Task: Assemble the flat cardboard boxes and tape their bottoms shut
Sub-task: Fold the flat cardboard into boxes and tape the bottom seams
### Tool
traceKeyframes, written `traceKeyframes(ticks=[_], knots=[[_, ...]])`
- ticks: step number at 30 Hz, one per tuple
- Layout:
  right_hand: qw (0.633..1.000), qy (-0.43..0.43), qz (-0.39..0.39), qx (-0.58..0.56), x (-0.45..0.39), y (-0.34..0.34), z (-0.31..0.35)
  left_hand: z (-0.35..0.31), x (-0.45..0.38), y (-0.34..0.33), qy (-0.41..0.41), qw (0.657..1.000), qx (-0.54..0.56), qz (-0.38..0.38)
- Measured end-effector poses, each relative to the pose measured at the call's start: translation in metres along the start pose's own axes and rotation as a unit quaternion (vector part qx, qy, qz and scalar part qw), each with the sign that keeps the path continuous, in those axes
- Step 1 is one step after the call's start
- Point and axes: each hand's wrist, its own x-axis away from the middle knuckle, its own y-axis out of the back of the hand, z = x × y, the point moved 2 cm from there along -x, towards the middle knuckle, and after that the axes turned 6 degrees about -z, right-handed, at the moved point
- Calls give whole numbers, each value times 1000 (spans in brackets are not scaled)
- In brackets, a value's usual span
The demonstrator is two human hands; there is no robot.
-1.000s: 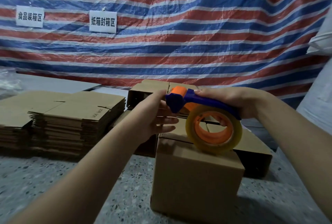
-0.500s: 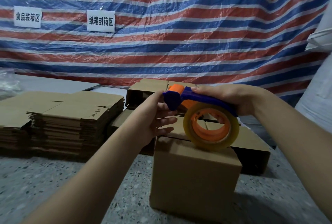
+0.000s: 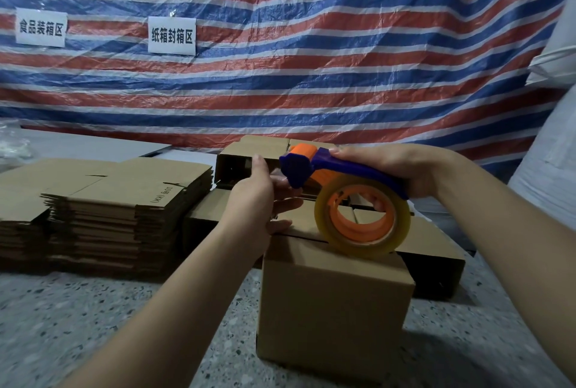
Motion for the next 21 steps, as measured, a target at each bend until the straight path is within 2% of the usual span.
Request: traceKeyframes(ticks=[5,10,16,21], knots=[[1000,-5,5,-4,-2,0,-1,-4,4,1,13,999,-26,36],[1000,-11,7,1,-3,2,-1,5,8,-3,-13,999,-31,-5],[998,-33,20,57,3,14,-1,17,9,-6,-94,992,-69,-54],[996,-56,23,69,15,34,-16,23,2,1,-32,994,-17,-103]])
